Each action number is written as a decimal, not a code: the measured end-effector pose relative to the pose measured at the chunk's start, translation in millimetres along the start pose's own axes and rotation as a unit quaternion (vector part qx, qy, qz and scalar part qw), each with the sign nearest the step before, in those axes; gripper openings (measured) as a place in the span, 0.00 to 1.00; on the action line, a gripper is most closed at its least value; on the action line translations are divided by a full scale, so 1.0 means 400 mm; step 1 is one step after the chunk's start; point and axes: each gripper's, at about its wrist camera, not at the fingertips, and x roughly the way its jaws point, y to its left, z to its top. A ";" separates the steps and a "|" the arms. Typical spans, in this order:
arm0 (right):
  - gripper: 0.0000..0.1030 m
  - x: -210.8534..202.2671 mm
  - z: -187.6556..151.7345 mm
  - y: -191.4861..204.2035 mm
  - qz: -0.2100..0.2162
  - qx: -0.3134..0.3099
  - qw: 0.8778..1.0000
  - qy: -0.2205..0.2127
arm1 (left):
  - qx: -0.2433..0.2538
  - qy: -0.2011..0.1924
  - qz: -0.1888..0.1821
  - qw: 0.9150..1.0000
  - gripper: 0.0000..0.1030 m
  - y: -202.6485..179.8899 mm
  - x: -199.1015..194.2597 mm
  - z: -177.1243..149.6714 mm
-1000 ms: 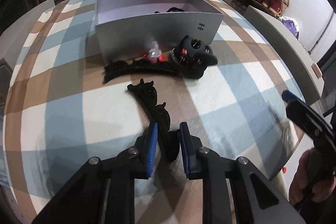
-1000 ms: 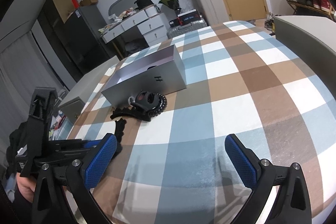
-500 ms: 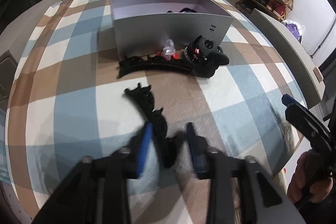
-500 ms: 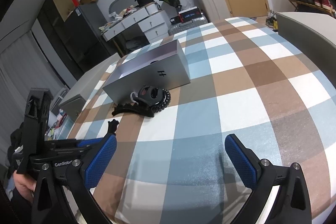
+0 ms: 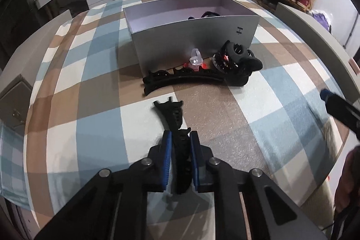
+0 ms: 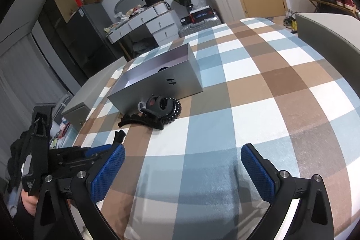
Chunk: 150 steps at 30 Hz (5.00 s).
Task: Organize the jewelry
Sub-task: 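Grasp a black claw clip with the left gripper while the right gripper grasps the black round clip, then carry the claw clip and round clip into the grey box and open both grippers, then withdraw both tools from the box toward the remaining items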
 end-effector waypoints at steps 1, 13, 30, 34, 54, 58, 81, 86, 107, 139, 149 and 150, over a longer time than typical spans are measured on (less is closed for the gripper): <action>1.00 0.004 0.007 0.004 0.001 0.001 1.000 0.001 | 0.002 -0.001 -0.005 1.000 0.10 0.003 -0.002 -0.001; 0.98 0.132 0.082 0.072 0.008 -0.003 0.999 0.033 | -0.020 -0.042 -0.026 0.999 0.10 0.046 -0.048 -0.027; 0.44 0.209 0.086 0.092 -0.020 -0.001 0.998 0.055 | -0.041 -0.084 -0.056 0.994 0.10 0.084 -0.078 -0.028; 0.44 0.179 0.080 0.083 -0.001 0.004 0.999 0.033 | -0.043 -0.091 -0.064 0.993 0.10 0.084 -0.085 -0.029; 0.44 0.076 0.005 0.059 0.048 0.019 0.999 0.016 | -0.036 -0.103 -0.045 0.993 0.10 0.057 -0.124 -0.011; 0.44 0.044 0.027 0.057 0.053 0.018 0.998 -0.005 | -0.038 -0.113 -0.039 0.992 0.10 0.052 -0.136 0.015; 0.44 0.099 0.279 0.134 0.121 -0.036 0.991 -0.047 | -0.081 -0.146 -0.068 0.984 0.10 0.094 -0.084 0.227; 0.44 0.159 0.306 0.143 0.115 -0.043 0.992 -0.031 | -0.089 -0.134 -0.076 0.984 0.10 0.110 -0.045 0.251; 0.46 0.314 0.291 0.134 0.088 -0.056 0.994 0.028 | -0.098 -0.094 -0.122 0.983 0.10 0.123 0.028 0.259; 0.79 0.091 0.134 0.080 0.055 -0.057 0.997 -0.015 | -0.097 -0.106 -0.043 0.989 0.69 0.056 -0.060 0.123; 0.88 0.131 0.070 0.067 0.021 -0.084 0.996 0.023 | -0.093 -0.085 -0.058 0.990 0.83 0.045 -0.041 0.054; 0.88 0.140 0.067 0.064 0.019 -0.085 0.996 0.028 | -0.093 -0.086 -0.059 0.990 0.84 0.046 -0.040 0.049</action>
